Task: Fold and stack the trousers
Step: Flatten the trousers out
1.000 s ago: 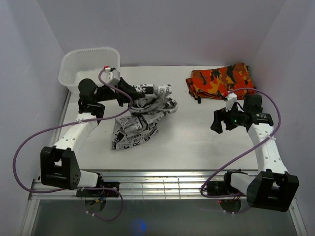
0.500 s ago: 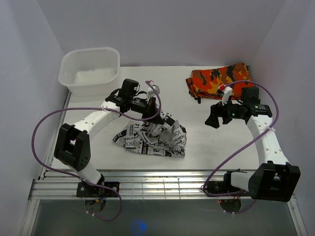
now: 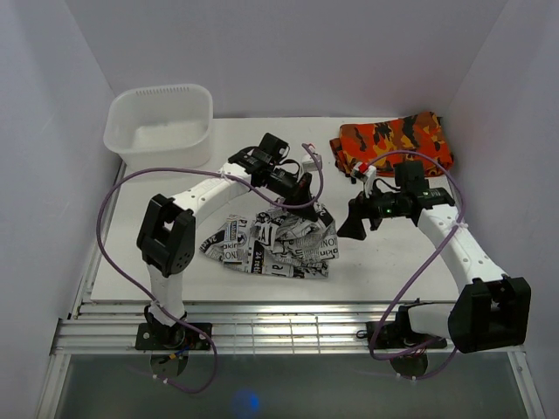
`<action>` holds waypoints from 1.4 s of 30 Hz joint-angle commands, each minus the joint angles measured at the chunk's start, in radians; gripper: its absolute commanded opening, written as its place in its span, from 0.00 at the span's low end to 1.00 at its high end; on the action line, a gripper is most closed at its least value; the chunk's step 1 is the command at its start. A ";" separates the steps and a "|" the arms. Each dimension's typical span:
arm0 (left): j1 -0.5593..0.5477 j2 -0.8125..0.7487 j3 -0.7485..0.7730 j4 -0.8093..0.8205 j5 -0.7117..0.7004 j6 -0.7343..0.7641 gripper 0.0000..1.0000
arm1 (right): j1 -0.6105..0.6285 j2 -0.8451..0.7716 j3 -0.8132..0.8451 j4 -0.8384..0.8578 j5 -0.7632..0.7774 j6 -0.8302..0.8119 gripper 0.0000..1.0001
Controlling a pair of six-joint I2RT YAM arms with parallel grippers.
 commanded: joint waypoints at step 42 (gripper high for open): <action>0.164 -0.154 -0.295 0.002 -0.593 0.187 0.93 | -0.259 -0.163 -0.072 -0.011 0.315 -0.072 0.08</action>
